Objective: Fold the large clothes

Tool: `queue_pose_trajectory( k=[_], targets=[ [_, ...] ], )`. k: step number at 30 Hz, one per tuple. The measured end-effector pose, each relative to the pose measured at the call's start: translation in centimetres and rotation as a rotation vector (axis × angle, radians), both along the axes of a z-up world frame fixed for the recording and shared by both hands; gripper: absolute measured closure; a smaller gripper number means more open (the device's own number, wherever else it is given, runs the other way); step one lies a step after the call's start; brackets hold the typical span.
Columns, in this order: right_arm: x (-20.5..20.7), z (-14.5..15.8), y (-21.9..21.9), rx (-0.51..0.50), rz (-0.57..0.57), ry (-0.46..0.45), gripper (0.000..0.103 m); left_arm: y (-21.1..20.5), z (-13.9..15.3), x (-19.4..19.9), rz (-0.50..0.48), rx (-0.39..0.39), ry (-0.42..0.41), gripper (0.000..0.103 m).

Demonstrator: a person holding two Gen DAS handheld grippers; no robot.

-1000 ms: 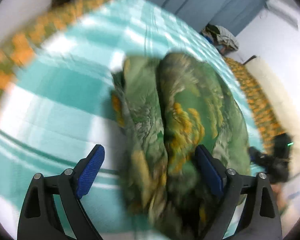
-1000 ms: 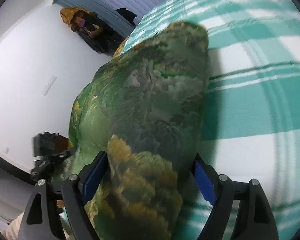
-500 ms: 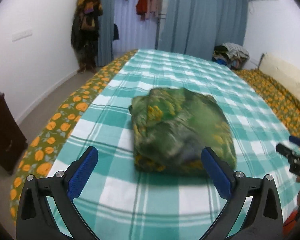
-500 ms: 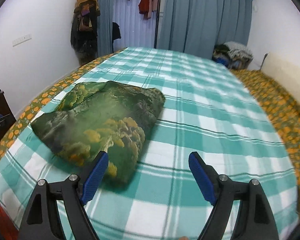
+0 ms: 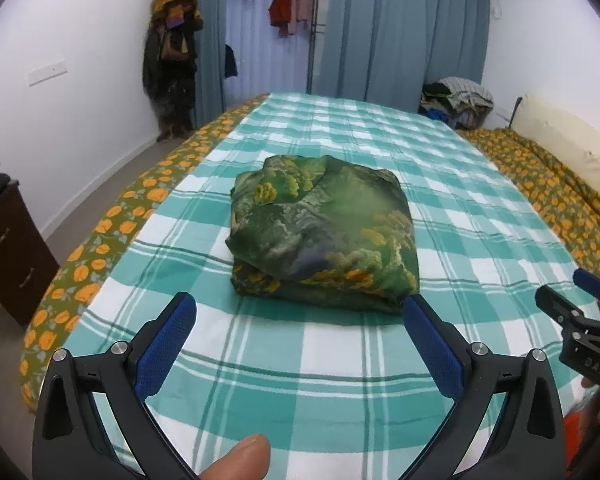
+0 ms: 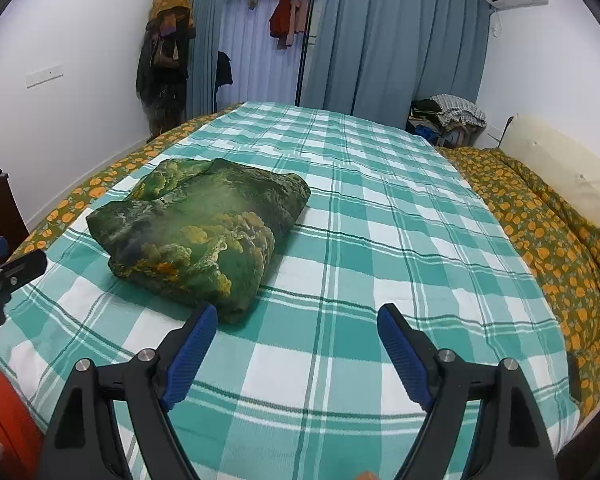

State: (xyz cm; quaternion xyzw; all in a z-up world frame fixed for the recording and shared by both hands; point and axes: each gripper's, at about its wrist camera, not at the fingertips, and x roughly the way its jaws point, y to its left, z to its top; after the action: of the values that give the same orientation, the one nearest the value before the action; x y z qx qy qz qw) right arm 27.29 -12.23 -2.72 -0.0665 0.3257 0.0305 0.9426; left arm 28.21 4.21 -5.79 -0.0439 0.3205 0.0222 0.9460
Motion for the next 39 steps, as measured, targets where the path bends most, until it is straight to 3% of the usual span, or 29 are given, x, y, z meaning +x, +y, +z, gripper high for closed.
queue_pose_trajectory(
  k=[6, 11, 21, 39],
  targets=[
    [-1.8, 0.3, -1.2, 0.040, -0.026, -0.044, 0.019, -1.0, 1.2, -2.0, -0.028, -0.011, -0.026, 0.000],
    [-2.0, 0.0, -0.7, 0.014, -0.024, -0.034, 0.019, -1.7, 1.5, -2.6, 0.005, 0.057, -0.023, 0.000],
    [-2.3, 0.0, 0.6, 0.003, 0.004, 0.016, 0.019, -1.3, 1.7, -3.2, 0.050, 0.038, 0.023, 0.000],
    [-3.4, 1.3, 2.0, 0.028, 0.046, 0.031, 0.019, -1.8, 2.1, -4.1, 0.046, 0.120, 0.076, 0.000]
  ],
)
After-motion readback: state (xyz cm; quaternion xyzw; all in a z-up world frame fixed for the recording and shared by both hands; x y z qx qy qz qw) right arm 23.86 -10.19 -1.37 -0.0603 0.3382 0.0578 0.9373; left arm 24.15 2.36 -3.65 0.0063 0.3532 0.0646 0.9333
